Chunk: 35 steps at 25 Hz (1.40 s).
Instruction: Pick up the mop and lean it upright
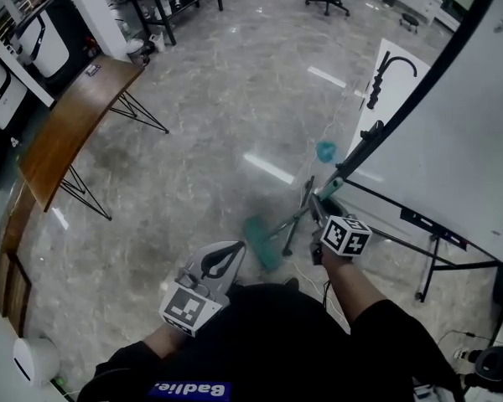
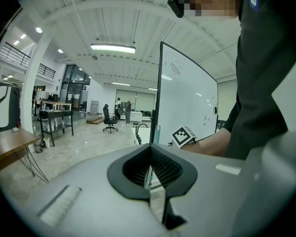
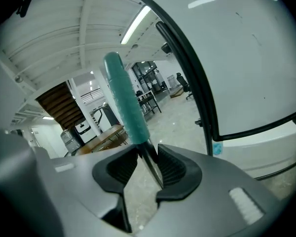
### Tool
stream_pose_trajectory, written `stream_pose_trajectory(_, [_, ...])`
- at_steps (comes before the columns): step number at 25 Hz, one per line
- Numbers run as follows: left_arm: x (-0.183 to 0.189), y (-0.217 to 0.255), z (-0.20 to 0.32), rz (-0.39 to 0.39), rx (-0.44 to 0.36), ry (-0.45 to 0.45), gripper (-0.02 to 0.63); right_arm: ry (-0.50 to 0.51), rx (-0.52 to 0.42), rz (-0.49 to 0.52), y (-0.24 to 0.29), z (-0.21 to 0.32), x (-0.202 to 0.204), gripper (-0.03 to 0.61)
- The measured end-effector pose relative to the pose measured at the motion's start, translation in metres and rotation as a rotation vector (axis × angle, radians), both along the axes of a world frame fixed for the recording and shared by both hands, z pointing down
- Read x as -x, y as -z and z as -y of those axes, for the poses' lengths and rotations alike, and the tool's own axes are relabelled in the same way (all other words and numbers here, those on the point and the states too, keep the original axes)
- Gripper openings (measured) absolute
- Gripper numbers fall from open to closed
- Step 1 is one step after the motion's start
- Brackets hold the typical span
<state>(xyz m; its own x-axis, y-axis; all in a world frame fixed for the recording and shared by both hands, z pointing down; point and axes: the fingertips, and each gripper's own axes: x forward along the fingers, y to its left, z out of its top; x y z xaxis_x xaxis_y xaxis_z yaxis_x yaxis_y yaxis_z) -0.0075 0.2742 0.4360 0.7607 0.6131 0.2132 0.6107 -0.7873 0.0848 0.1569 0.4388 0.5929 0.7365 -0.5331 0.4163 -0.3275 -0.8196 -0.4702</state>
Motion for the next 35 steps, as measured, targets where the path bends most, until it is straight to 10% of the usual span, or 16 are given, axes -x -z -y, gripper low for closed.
stream_pose_trajectory(15, [-0.005, 0.006, 0.002, -0.038, 0.024, -0.017, 0.018, 0.254, -0.098, -0.109, 0.087, 0.085, 0.063, 0.130])
stream_pose_trajectory(35, [-0.003, 0.006, 0.013, -0.041, 0.028, -0.026, 0.018, 0.431, 0.024, -0.341, 0.134, 0.129, 0.113, 0.121])
